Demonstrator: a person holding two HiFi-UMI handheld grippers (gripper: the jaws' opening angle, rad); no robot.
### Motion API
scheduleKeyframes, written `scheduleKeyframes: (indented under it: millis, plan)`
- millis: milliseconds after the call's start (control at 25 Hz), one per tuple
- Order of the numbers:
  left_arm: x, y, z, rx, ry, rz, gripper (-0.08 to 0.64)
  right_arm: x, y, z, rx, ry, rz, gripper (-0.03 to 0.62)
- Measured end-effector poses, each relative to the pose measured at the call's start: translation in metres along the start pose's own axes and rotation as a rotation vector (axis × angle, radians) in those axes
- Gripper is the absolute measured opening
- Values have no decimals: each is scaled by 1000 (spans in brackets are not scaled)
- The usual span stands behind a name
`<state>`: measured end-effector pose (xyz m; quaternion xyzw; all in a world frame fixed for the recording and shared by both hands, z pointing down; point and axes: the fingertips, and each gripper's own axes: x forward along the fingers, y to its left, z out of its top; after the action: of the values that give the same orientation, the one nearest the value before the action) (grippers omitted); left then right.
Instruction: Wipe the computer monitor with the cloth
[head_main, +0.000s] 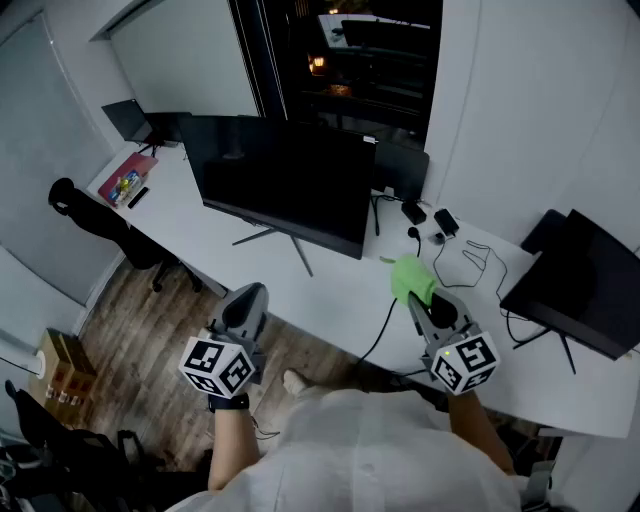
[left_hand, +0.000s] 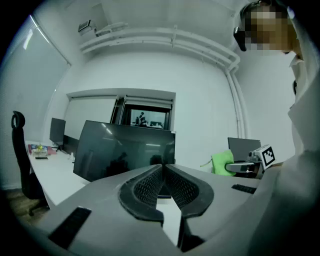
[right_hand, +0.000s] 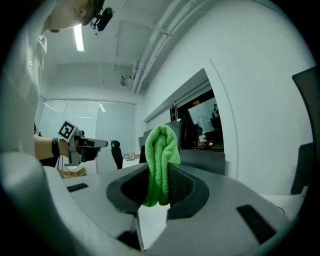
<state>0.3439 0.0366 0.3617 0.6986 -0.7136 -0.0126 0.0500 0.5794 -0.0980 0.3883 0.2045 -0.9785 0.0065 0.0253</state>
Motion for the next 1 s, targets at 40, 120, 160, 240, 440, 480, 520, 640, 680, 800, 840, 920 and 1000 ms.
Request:
scheduleKeyframes:
  millis: [40,120,160,240,440,480,520,640,680,800,840,920,1000]
  plan:
    - [1,0,1,0,-5,-1,34,1,-1,1,-2,-2,2,71]
    - [4,-1,2,0,-11,-5,34,3,-2,1,-3,-5,5,71]
    - [5,-1,1,-1,-12,-8,34,4,-2,0,-3,-5,5,71]
    - [8,-2,-1,-4,-8,-16,34,5,-3,-1,-6,-2,5,71]
    - [13,-1,-7,-17,6,-27,34,7,-2,-2,-11,12,10,71]
    - [14,-1,-8,-21,7,-31,34,7,-3,-3,-6,14,11,71]
    - [16,-2,-9,-24,7,-38,34,7,-3,-3,-1,15,14,71]
    - [19,-7,-11,-29,10,-59,34,7,-3,-4,17,12,29,71]
    - [20,-8,-11,-30,11,-64,34,8,-3,-3,20,13,32,71]
    - [21,-5,-11,-33,14,-75,34,15,-3,1,13,16,34,71]
    - [21,-4,-11,-33,15,-77,34,17,-4,3,10,16,32,71]
    - [21,-1,-11,-34,16,-79,34,22,-8,8,7,12,23,71]
    - [21,3,-10,-36,16,-82,34,29,-12,15,1,7,9,71]
